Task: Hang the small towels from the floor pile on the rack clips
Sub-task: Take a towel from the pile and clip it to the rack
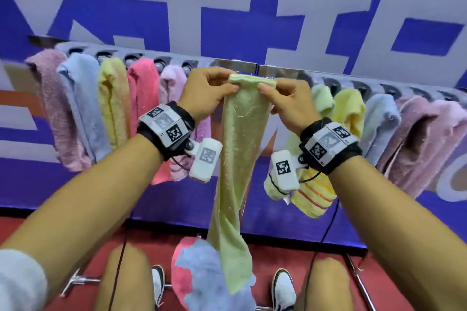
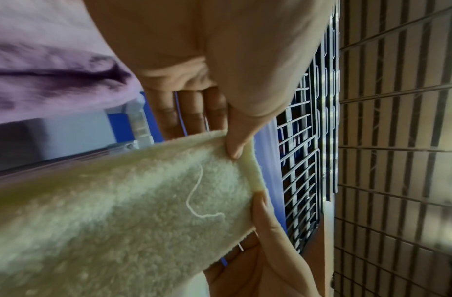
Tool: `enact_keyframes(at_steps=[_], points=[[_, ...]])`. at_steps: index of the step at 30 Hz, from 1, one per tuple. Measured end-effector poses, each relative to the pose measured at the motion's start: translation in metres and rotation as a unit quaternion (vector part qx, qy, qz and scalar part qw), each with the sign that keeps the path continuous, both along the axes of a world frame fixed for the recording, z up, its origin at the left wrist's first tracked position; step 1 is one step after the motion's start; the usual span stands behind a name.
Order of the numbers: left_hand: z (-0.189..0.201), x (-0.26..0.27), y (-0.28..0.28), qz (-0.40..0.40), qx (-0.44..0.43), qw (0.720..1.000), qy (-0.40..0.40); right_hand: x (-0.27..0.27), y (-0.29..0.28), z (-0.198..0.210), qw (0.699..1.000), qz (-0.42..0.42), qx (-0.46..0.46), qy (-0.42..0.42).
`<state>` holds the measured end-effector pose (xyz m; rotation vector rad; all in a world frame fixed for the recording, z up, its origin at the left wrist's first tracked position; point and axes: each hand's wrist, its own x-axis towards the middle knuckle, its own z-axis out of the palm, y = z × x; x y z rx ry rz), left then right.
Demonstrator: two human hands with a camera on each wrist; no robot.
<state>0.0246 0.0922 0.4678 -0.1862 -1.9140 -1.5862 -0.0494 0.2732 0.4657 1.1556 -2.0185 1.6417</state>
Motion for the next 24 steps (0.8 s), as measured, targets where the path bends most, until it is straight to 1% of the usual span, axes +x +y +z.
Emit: enact_keyframes(at_steps=[3,6,9,12,14,17,19,21,22,24], points=[[0.038,0.004,0.002,-0.02,0.022,0.999,0.017,0.004,-0.001,0.044,1.0,-0.003,-0.018,0.021],[0.065,0.005,0.007,-0.027,0.028,0.999,0.034,0.008,0.0,0.071,0.998,-0.005,-0.054,0.022],[0.083,0.005,0.012,-0.04,0.032,0.997,0.05,0.009,-0.004,0.084,0.996,0.002,-0.092,-0.001],[0.091,0.003,0.015,-0.058,0.031,0.997,0.049,0.009,-0.009,0.084,0.992,0.078,-0.083,-0.06],[0.091,0.0,0.013,-0.065,0.029,0.996,0.048,0.009,-0.011,0.082,0.989,0.101,-0.067,-0.079],[0.086,-0.004,0.008,-0.071,0.041,0.995,0.053,0.006,-0.016,0.085,0.996,0.06,-0.059,-0.036],[0.077,-0.008,0.006,-0.083,0.075,0.992,0.053,0.006,-0.021,0.088,0.996,0.056,-0.071,-0.021],[0.062,-0.012,0.006,-0.131,0.101,0.985,0.044,0.008,-0.026,0.091,0.994,0.055,-0.09,-0.009],[0.053,-0.013,0.007,-0.162,0.104,0.981,0.027,0.009,-0.029,0.092,0.994,0.051,-0.098,-0.003],[0.028,-0.012,0.016,-0.203,0.092,0.974,-0.033,0.009,-0.034,0.095,0.994,0.04,-0.106,0.004]])
